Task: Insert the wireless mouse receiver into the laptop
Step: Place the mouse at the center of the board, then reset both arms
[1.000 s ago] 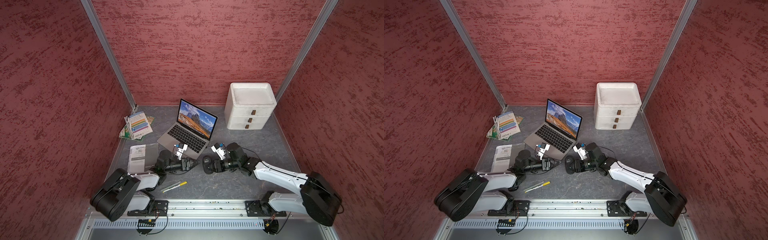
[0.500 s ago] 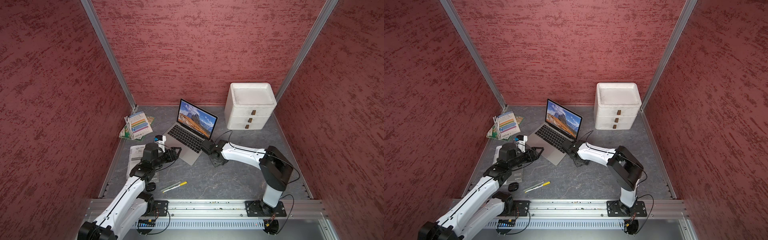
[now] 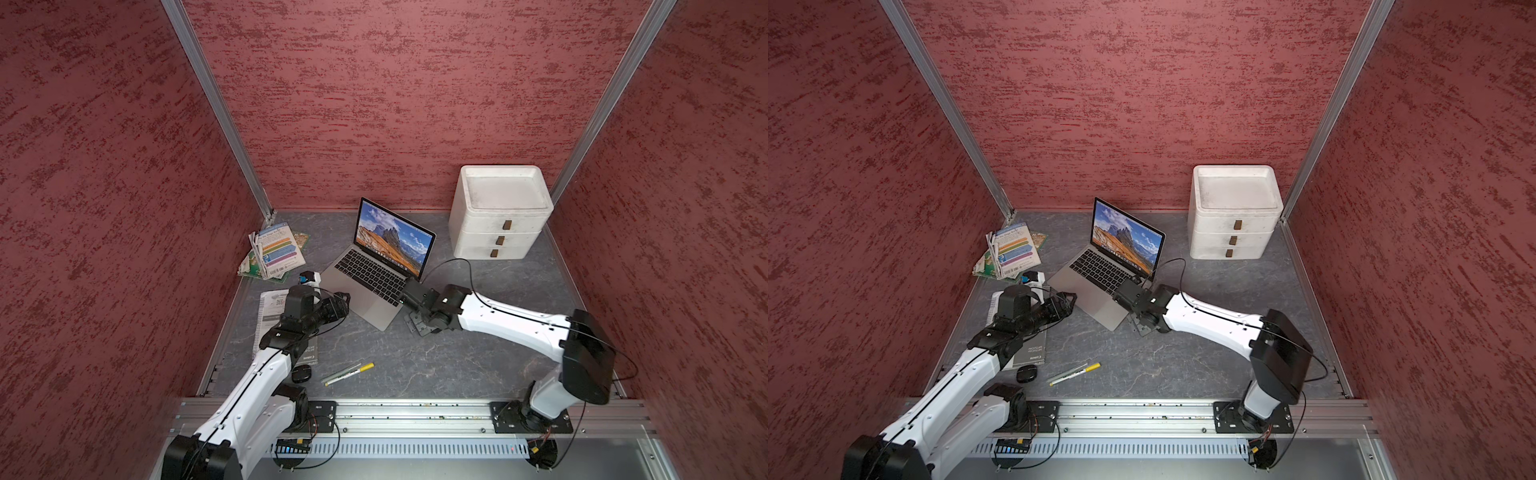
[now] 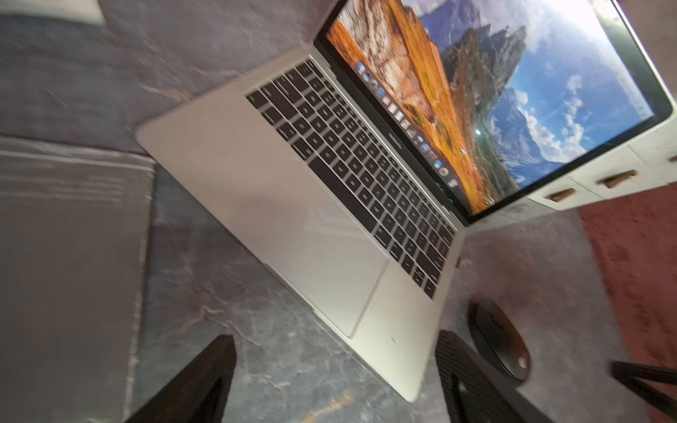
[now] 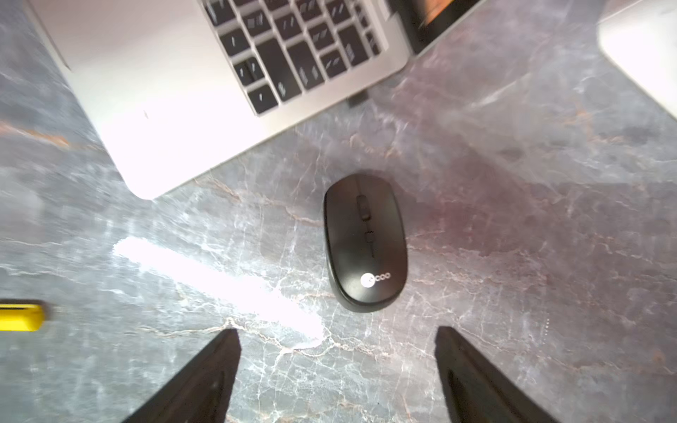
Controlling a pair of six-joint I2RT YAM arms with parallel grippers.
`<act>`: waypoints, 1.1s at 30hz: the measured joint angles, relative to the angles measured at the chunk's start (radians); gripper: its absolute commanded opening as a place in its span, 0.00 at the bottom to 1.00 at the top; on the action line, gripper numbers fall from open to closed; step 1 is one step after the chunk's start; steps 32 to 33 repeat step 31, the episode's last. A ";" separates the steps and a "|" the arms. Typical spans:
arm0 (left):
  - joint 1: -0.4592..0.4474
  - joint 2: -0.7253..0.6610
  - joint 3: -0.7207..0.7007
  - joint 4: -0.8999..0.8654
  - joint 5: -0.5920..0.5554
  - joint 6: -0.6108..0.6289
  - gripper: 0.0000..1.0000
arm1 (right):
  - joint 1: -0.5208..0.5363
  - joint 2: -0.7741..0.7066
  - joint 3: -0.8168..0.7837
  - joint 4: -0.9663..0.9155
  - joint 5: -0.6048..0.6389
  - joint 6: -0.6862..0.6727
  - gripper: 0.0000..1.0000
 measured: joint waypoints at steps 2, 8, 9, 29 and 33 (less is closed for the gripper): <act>0.066 -0.004 -0.015 0.068 -0.061 0.016 1.00 | -0.119 -0.156 -0.126 0.112 -0.008 -0.014 0.98; 0.217 0.111 -0.136 0.495 -0.198 0.176 1.00 | -0.710 -0.368 -0.475 0.529 -0.005 -0.138 0.98; 0.222 0.170 -0.159 0.595 -0.203 0.204 1.00 | -0.764 -0.357 -0.513 0.598 -0.013 -0.155 0.99; 0.145 0.683 -0.064 1.124 -0.181 0.441 1.00 | -0.922 0.061 -0.768 1.650 -0.261 -0.391 0.98; 0.148 0.683 -0.064 1.121 -0.189 0.441 1.00 | -0.923 0.061 -0.768 1.661 -0.269 -0.393 0.99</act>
